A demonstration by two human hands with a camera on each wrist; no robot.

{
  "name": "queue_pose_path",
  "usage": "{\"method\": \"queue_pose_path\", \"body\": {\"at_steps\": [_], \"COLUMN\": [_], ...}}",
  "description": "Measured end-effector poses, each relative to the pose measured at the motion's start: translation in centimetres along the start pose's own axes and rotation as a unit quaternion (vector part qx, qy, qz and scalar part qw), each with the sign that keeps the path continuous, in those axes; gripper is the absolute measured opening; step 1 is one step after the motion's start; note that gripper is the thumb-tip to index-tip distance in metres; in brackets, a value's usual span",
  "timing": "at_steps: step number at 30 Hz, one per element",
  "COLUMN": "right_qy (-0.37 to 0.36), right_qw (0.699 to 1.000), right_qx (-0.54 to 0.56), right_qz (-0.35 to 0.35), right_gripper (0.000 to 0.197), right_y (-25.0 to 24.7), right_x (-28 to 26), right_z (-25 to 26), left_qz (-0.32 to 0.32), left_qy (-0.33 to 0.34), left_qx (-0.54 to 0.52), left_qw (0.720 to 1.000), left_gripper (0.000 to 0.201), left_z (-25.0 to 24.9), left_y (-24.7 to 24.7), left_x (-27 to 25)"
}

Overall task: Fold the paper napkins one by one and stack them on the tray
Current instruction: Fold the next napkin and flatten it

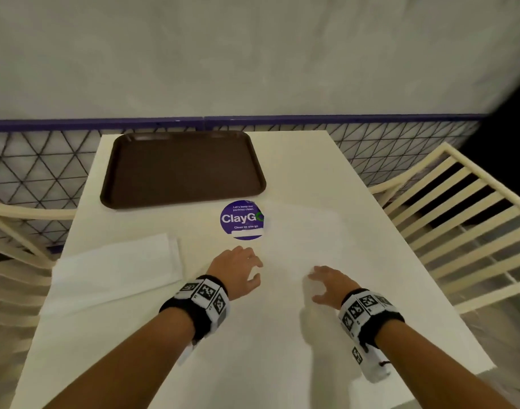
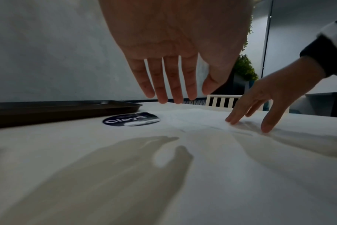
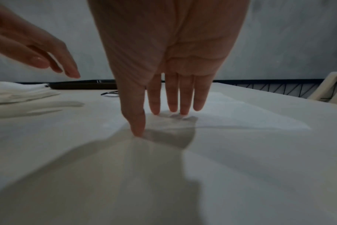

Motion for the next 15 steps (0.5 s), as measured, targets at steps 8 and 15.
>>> {"method": "queue_pose_path", "body": {"at_steps": [8, 15], "right_qy": [-0.055, -0.085], "right_qw": [0.994, 0.986], "right_qx": [0.0, 0.011], "right_qz": [-0.092, -0.146], "right_gripper": [0.027, 0.022], "right_y": [0.6, -1.6], "right_x": [0.4, 0.0], "right_z": [-1.5, -1.8], "left_qz": [0.079, 0.064], "left_qy": [-0.007, -0.017], "left_qx": [0.046, 0.057], "left_qw": [0.996, 0.996], "left_gripper": [0.043, 0.066], "left_z": [-4.9, -6.1], "left_y": [2.0, 2.5], "left_x": [1.6, 2.8]}}
Point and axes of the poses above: each hand's wrist, its own x-axis towards the middle knuckle, its own y-axis out of the palm, z = x × y, the point moved 1 cm from there along x, towards the middle knuckle, and after that the axes turned 9 degrees about -y, right-handed, at the moved point
